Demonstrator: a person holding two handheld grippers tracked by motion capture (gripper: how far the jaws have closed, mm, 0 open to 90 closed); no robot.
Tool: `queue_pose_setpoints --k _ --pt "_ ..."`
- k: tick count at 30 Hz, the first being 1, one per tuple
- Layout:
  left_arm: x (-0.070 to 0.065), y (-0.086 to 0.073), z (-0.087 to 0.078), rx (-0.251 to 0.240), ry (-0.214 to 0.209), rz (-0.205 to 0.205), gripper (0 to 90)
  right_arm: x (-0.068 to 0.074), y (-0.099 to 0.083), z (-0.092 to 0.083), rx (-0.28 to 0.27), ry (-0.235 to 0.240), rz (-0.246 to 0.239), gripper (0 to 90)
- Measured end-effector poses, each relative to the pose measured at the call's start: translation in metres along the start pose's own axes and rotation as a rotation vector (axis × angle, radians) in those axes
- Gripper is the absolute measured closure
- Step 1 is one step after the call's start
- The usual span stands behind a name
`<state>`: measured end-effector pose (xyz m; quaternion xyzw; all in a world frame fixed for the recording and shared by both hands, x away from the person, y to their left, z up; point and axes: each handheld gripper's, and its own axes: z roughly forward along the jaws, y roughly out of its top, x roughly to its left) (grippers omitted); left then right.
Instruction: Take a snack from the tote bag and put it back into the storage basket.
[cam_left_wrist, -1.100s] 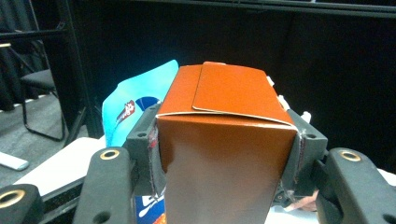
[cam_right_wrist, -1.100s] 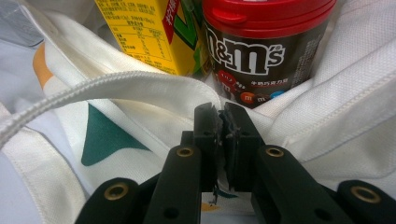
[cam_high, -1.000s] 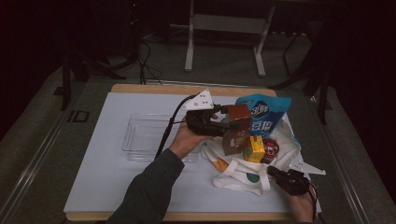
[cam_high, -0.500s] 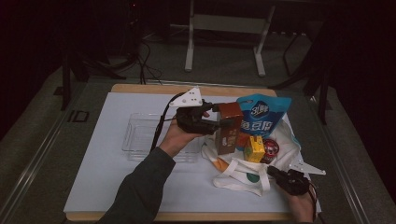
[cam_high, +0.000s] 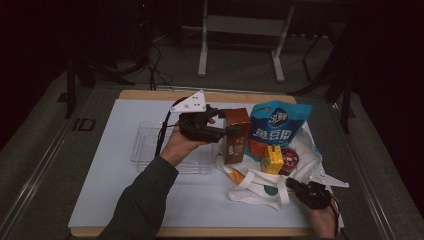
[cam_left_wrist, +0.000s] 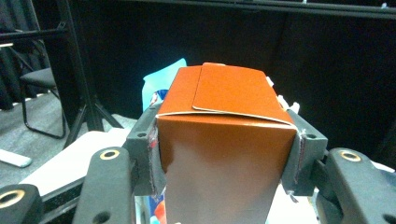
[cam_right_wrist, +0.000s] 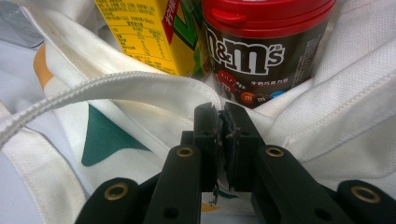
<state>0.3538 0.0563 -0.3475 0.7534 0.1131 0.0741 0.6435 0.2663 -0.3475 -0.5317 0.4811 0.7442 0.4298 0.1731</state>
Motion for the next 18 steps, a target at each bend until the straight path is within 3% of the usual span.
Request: queue_pose_setpoints --k 18 --pt "0.009 0.001 -0.031 0.013 0.051 0.028 43.0 0.000 0.000 0.000 0.000 -0.001 0.001 84.2"
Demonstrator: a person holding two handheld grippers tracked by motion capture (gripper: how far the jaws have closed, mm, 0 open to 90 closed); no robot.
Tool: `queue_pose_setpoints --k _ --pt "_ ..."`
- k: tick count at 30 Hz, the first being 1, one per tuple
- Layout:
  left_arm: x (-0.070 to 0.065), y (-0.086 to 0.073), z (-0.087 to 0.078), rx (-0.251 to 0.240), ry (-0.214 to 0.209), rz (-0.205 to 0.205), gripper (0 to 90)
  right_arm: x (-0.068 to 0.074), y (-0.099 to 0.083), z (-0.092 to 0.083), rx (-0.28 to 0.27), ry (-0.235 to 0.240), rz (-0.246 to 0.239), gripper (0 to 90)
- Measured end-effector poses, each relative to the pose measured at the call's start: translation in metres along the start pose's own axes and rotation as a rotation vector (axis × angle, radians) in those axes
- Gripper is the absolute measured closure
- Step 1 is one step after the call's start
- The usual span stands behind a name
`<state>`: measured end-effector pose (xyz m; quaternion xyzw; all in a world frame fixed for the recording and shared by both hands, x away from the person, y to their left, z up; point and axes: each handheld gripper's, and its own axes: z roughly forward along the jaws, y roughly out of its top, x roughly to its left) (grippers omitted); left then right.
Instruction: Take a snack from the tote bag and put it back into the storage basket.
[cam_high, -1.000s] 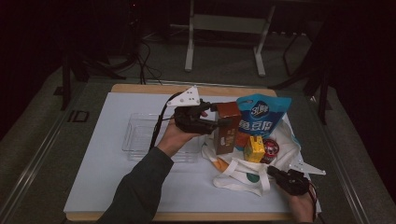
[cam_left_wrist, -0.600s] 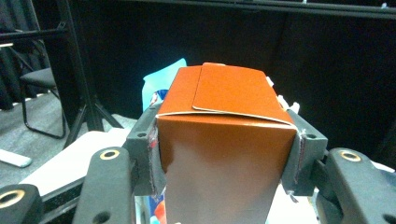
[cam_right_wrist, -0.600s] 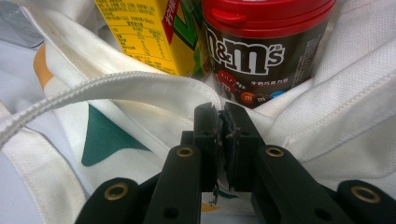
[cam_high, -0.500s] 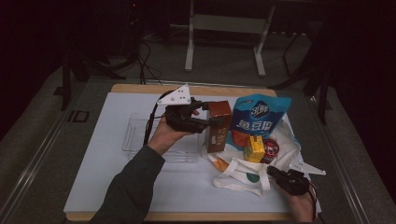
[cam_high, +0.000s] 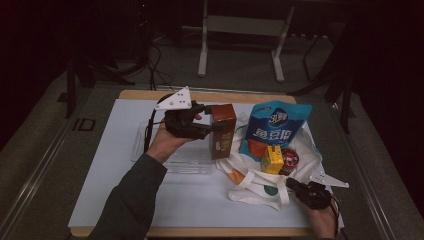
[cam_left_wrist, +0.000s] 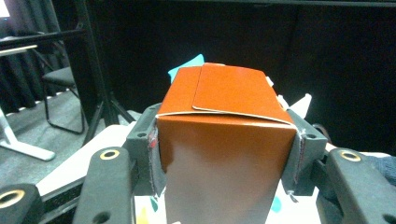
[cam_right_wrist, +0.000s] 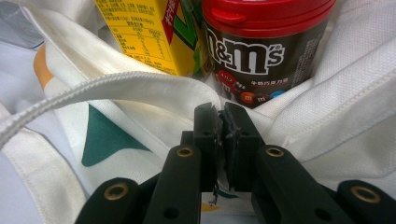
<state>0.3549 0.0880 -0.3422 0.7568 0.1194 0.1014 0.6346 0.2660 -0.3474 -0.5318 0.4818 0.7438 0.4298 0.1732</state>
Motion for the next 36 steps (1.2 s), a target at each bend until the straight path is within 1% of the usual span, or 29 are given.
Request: queue_pose_setpoints --k 6,8,11,17,21,24,30,33,36 --pt "0.004 -0.001 -0.009 -0.005 0.017 0.002 43.0 0.000 0.000 0.000 0.000 0.000 0.002 84.1" --pt "0.006 -0.002 -0.012 0.001 0.026 0.002 43.0 0.000 0.000 0.000 -0.001 0.000 0.001 84.1" --pt "0.008 -0.004 -0.015 0.018 0.042 0.005 43.0 0.000 0.000 0.000 0.000 0.000 0.001 84.1" --pt "0.014 -0.008 -0.020 0.048 0.053 0.002 43.0 0.000 0.000 0.000 0.000 0.000 0.001 84.1" --pt "0.016 -0.010 -0.023 0.057 0.056 0.000 43.0 0.000 0.000 0.000 0.000 0.000 0.001 84.1" --pt "0.018 -0.012 -0.026 0.067 0.066 0.004 43.0 0.000 0.000 0.000 0.001 0.000 0.003 84.1" --pt "0.024 -0.018 -0.035 0.078 0.084 -0.007 43.0 0.000 0.000 0.000 0.002 0.000 0.005 84.1" --pt "0.027 -0.021 -0.040 0.099 0.098 -0.008 43.0 0.000 0.000 0.000 0.001 0.000 0.004 84.1" --pt "0.030 -0.023 -0.046 0.108 0.108 -0.010 43.0 0.000 0.000 0.000 0.002 0.000 0.005 84.1"
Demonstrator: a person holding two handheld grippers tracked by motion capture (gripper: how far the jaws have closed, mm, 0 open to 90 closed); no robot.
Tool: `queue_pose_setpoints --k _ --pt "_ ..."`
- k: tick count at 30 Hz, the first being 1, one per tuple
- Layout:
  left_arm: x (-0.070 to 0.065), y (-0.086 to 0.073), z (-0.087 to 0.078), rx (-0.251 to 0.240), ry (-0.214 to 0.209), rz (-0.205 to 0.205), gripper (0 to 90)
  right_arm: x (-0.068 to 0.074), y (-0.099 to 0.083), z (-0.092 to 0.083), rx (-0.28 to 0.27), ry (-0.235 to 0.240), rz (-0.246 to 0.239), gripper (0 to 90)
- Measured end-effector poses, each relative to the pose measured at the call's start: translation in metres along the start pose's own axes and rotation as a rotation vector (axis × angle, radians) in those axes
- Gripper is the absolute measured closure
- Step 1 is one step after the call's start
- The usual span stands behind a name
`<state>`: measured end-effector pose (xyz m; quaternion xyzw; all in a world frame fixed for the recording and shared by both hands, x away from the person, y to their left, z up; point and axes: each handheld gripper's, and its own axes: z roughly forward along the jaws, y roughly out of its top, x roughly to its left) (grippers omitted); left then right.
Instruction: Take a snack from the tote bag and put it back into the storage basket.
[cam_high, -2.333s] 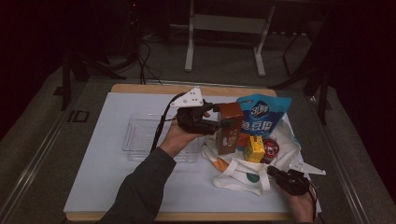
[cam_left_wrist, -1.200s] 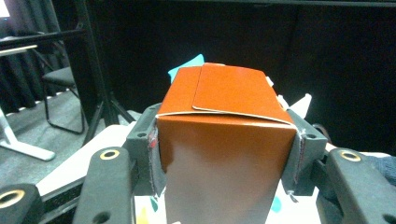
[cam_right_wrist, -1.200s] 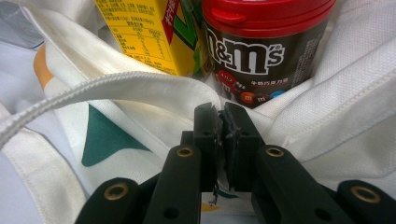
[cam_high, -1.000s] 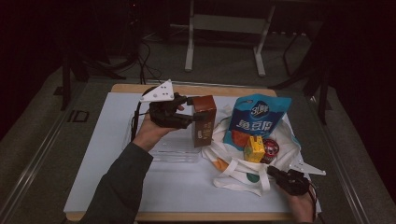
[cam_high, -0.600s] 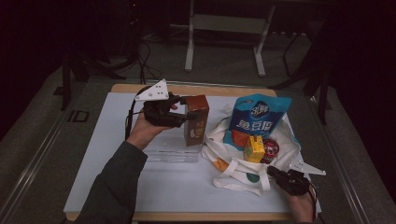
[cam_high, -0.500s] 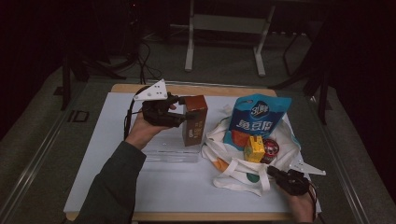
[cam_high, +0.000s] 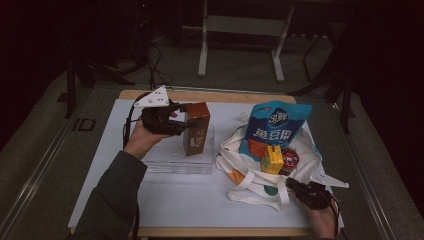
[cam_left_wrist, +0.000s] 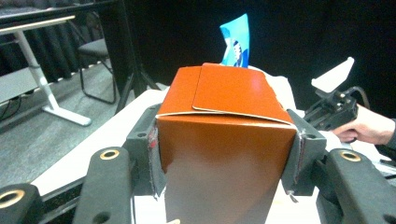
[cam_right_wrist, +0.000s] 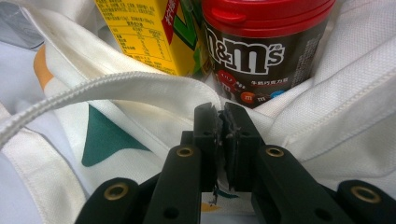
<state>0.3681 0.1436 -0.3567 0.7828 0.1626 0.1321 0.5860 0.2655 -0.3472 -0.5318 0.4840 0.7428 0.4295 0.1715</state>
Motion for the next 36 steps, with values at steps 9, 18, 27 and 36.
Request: queue_pose_setpoints --k 9,18,27,36 --pt "0.005 -0.011 -0.016 0.057 0.025 0.014 43.0 0.000 0.000 0.000 0.000 0.000 0.000 84.1" --pt "0.012 -0.022 -0.031 0.103 0.054 0.017 43.0 0.000 0.000 0.000 -0.003 0.001 0.003 84.1" --pt "0.014 -0.029 -0.040 0.175 0.067 0.025 43.0 0.000 -0.001 0.000 -0.003 0.000 0.004 84.2" --pt "0.009 -0.038 -0.018 0.341 0.030 0.087 43.1 0.000 0.000 0.000 -0.003 0.000 0.004 84.1"
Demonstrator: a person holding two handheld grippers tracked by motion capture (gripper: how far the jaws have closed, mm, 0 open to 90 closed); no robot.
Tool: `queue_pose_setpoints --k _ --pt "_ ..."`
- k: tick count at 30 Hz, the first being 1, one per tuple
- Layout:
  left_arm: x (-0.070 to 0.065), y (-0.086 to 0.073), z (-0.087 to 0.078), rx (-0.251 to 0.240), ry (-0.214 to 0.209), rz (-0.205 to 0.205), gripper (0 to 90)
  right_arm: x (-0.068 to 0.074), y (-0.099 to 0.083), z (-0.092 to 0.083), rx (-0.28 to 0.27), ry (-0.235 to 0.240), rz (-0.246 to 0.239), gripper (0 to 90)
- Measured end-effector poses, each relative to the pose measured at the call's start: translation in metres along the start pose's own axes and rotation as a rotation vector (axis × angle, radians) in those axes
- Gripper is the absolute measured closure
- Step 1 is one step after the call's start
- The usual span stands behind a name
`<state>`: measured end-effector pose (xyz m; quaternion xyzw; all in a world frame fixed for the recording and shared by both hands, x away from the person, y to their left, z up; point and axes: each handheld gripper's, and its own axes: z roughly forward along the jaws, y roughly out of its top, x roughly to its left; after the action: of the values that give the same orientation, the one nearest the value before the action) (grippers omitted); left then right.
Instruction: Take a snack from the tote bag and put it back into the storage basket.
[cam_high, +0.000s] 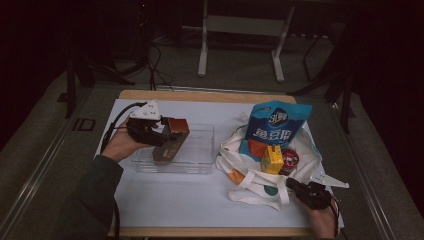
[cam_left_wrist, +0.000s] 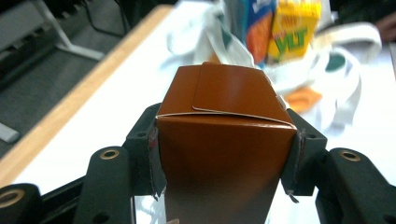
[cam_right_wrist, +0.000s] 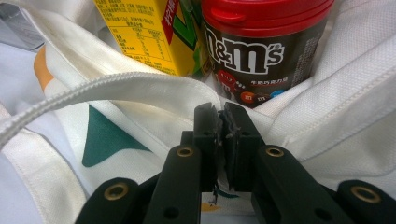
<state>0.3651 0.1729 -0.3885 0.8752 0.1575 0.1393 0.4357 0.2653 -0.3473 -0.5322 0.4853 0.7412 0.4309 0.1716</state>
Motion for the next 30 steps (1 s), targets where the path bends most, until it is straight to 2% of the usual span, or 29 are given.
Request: queue_pose_setpoints --k 2,6,13,14,19,21,22,23,24,25,26,27,30 --pt "-0.003 0.001 0.008 0.037 -0.027 0.018 43.1 0.000 0.000 0.000 0.000 0.000 0.000 84.1" --pt "-0.005 0.007 0.017 0.040 -0.065 0.038 43.0 0.000 0.000 0.000 0.001 -0.001 0.000 84.1" --pt "-0.003 0.013 0.022 0.064 -0.103 0.044 42.8 0.000 0.000 0.000 0.001 0.000 0.000 84.1" --pt "-0.001 0.014 0.026 0.061 -0.121 0.033 42.4 0.000 0.000 0.000 0.001 0.000 0.000 84.1" --pt "-0.003 0.016 0.035 0.058 -0.128 0.033 41.3 0.000 0.000 0.000 0.002 -0.002 0.000 84.2" --pt "-0.010 0.022 0.049 0.065 -0.140 0.042 40.8 0.000 0.000 0.000 0.002 -0.002 0.000 84.1" --pt "-0.010 0.022 0.049 0.065 -0.140 0.042 40.5 0.000 0.000 0.000 0.002 -0.002 0.000 84.1" --pt "-0.013 0.026 0.061 0.076 -0.158 0.042 40.2 0.000 0.000 0.000 0.002 -0.001 -0.001 84.1" --pt "-0.013 0.026 0.061 0.076 -0.158 0.042 40.0 0.000 0.000 0.000 0.002 -0.001 -0.001 84.1" --pt "-0.016 0.029 0.073 0.094 -0.170 0.048 39.9 0.000 0.000 0.000 0.002 0.000 -0.001 84.1" --pt "-0.016 0.029 0.073 0.094 -0.170 0.048 39.6 0.000 0.000 0.000 0.002 0.000 -0.001 84.1" --pt "-0.019 0.030 0.084 0.112 -0.182 0.044 39.5 0.000 0.000 0.000 0.002 -0.001 -0.002 84.1" --pt "-0.021 0.030 0.093 0.137 -0.190 0.049 39.0 0.000 0.000 0.000 0.002 0.001 -0.003 84.1"
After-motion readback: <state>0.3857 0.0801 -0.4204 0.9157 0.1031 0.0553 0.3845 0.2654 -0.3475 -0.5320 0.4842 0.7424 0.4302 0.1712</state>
